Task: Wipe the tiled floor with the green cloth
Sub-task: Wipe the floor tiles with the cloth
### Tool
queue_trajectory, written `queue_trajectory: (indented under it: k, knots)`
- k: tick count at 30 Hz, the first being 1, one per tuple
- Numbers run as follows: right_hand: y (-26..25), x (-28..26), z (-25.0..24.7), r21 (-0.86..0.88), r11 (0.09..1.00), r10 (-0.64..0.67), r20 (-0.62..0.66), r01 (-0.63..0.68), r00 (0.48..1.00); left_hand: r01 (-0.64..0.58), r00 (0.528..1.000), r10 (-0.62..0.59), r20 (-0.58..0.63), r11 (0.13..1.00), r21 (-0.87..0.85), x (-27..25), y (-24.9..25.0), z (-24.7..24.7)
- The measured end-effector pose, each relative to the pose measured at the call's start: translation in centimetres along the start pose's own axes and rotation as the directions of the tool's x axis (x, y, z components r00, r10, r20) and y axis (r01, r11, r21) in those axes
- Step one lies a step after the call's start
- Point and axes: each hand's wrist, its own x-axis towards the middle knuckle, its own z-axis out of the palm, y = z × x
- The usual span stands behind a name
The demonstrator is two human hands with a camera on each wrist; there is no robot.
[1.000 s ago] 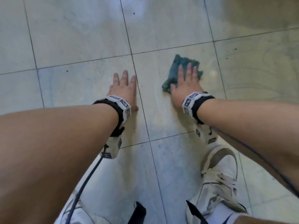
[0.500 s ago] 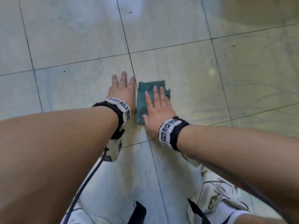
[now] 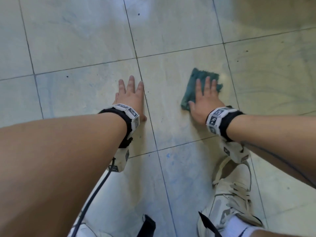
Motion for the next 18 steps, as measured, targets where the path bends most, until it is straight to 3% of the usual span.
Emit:
queue_trajectory:
  k: [5,14,18]
  knots:
    - [-3.7,0.0,0.6,-0.074,0.979,-0.191,-0.024,0.189,0.981,0.011,1.000,-0.011,0.004,1.000,-0.003,-0.1,0.0,-0.3]
    - [-9.8,4.4,-3.2,-0.041,0.976,-0.218,-0.060,0.215,0.974,-0.007,0.999,0.006,-0.042,1.000,-0.014,-0.6,-0.7,0.5]
    - [-10.5,1.6,-1.2,-0.158,0.911,-0.389,-0.014,0.382,0.921,-0.015,0.999,0.016,-0.033,1.000,0.019,-0.4,-0.8,0.6]
